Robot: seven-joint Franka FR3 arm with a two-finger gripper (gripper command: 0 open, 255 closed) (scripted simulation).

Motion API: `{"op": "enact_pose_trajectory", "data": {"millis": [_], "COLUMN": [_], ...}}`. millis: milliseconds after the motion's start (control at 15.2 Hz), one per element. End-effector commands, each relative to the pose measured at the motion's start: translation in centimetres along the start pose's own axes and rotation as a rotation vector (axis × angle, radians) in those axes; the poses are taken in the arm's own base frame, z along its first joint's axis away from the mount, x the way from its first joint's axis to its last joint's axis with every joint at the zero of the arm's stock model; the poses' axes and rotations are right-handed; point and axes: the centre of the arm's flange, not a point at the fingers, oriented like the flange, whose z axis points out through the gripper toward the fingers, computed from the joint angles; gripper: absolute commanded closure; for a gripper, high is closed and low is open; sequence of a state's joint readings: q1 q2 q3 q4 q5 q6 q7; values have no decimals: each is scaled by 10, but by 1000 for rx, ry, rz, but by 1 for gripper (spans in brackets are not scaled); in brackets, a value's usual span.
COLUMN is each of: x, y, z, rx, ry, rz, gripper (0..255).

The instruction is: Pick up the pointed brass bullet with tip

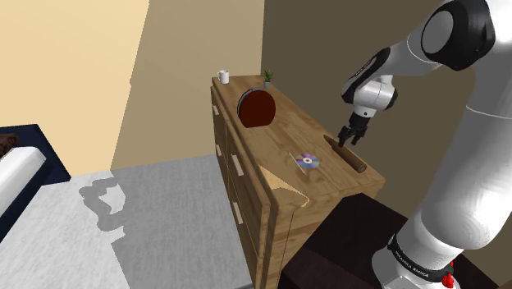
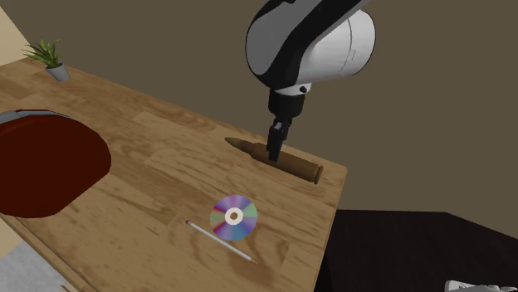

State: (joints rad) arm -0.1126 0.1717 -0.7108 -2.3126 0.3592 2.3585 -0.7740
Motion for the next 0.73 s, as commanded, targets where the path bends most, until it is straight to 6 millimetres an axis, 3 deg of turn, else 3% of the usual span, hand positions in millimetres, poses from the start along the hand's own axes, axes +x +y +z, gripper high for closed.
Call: {"op": "enact_pose_trajectory", "data": {"millis": [0, 528, 594, 660], "x": [4, 3, 2, 3], "y": [9, 15, 15, 15], "z": [12, 47, 47, 46], "rx": [4, 4, 4, 4], "ry": [3, 3, 3, 3], "rz": [2, 2, 2, 2], "gripper": [0, 0, 255, 255]}}
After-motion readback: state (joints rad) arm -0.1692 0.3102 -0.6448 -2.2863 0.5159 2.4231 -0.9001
